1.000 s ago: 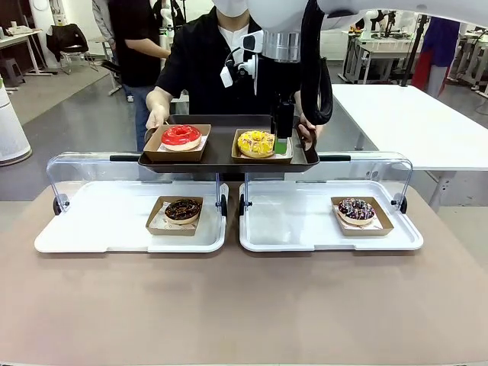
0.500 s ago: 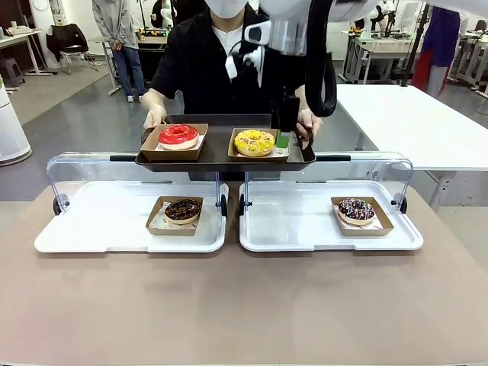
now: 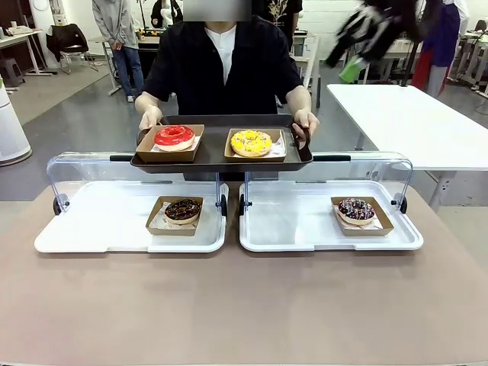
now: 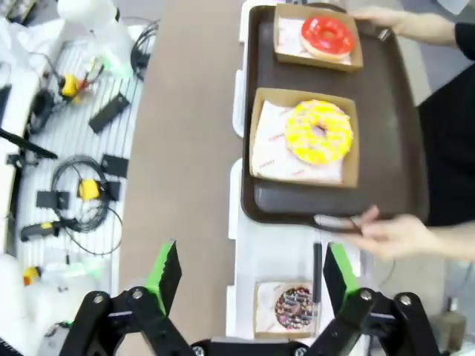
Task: Provide the desired donut to the person.
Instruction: Place the picked Paper togo box onto the Handle tray extended by the person.
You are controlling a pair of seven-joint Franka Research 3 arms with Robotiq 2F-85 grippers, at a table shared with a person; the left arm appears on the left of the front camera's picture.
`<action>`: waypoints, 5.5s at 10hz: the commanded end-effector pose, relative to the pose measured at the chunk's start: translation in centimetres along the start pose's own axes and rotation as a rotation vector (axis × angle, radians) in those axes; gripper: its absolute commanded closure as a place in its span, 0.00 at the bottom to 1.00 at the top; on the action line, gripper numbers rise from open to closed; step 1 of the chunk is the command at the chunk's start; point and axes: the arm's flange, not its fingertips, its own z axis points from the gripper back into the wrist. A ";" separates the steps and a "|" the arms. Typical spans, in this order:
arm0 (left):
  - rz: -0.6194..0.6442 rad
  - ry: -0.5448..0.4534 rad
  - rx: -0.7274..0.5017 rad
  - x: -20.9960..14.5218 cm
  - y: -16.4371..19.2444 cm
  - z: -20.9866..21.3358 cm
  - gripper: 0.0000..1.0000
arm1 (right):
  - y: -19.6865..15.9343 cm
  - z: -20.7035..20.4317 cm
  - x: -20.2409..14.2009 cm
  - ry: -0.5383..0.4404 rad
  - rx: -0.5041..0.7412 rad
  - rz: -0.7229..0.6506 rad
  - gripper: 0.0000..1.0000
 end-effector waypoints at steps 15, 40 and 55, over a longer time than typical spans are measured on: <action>0.004 -0.007 0.000 0.2 -0.2 0.0 0.00 | 4.4 4.7 -21.8 -0.456 -0.083 -0.086 0.00; 0.004 -0.007 0.000 0.2 -0.2 0.0 0.00 | 4.4 4.7 -21.8 -0.456 -0.083 -0.086 0.00; 0.004 -0.007 0.000 0.2 -0.2 0.0 0.00 | 4.4 4.7 -21.8 -0.456 -0.083 -0.086 0.00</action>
